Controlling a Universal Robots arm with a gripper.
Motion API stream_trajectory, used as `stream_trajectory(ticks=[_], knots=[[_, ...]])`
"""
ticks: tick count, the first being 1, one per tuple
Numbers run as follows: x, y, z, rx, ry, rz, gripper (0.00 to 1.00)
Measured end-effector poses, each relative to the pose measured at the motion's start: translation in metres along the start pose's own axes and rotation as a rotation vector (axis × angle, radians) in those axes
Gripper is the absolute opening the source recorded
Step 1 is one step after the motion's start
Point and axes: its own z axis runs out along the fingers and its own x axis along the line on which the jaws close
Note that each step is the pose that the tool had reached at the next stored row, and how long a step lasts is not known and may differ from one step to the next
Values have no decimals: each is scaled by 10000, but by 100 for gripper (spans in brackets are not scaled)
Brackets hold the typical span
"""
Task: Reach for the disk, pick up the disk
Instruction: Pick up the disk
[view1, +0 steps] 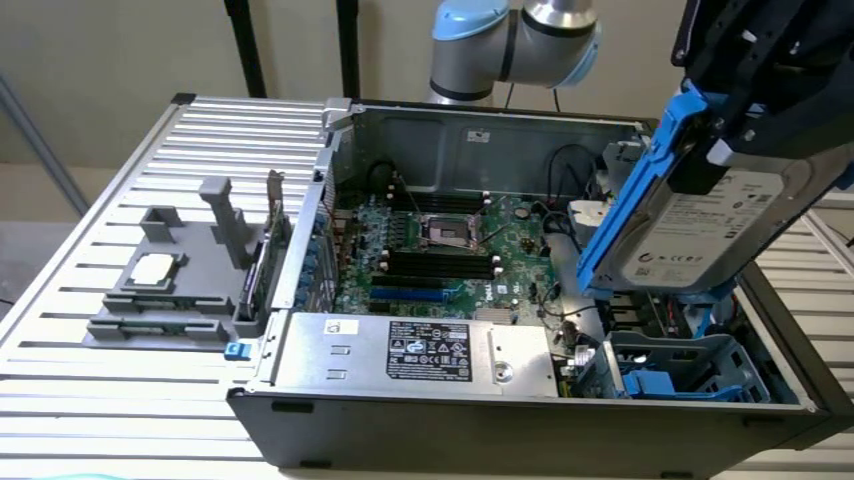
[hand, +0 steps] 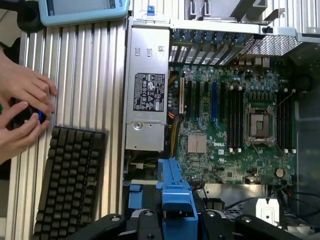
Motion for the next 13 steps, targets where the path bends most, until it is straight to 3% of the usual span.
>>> stream_trajectory(ticks=[10,13], knots=[[109,-452,-40,0,-40,-2,33],[109,-516,-44,4,-40,2,33]])
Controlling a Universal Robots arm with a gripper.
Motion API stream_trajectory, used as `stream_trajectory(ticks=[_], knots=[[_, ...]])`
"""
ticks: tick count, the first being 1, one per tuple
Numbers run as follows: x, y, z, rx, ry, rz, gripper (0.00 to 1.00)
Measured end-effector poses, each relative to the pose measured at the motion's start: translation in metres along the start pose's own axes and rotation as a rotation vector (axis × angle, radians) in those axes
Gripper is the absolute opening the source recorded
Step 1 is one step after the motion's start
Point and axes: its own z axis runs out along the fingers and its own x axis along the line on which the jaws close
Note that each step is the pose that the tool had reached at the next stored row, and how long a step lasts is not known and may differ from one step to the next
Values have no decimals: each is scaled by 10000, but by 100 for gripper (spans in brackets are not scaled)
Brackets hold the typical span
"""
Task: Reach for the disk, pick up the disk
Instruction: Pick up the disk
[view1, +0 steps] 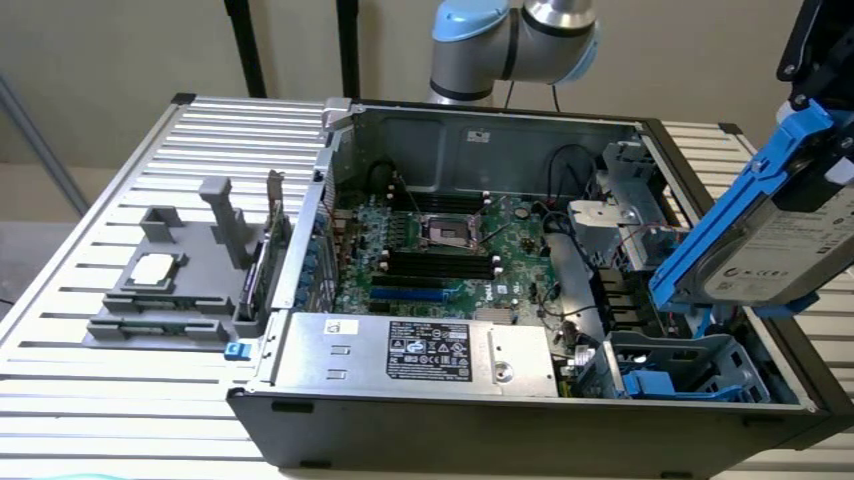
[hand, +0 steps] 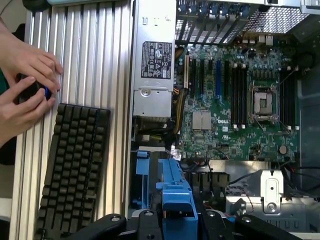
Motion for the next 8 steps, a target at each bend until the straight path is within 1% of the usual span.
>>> stream_trajectory(ticks=[4,8], knots=[[0,-5,6,39,-14,187,33],[-10,-6,11,130,-25,325,33]])
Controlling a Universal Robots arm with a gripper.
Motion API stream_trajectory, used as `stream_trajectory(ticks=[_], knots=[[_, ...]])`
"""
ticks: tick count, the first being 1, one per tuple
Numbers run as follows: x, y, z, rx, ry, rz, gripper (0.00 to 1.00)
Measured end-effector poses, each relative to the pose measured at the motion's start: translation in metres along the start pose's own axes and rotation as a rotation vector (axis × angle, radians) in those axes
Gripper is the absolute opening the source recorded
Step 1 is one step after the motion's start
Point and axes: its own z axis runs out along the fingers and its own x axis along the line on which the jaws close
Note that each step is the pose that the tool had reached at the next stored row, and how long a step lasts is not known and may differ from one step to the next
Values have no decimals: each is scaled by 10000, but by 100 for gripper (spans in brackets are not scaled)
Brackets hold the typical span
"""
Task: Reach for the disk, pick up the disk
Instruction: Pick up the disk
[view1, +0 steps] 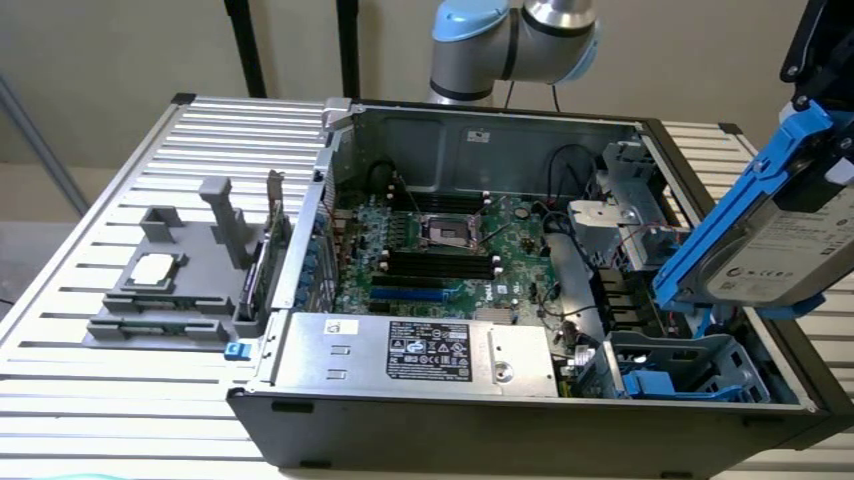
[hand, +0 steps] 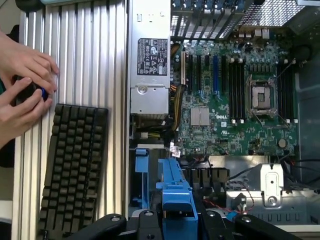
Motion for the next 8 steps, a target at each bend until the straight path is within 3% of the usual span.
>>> stream_trajectory(ticks=[3,8], knots=[[0,0,1,57,1,-1,33],[0,0,2,62,0,-1,33]])
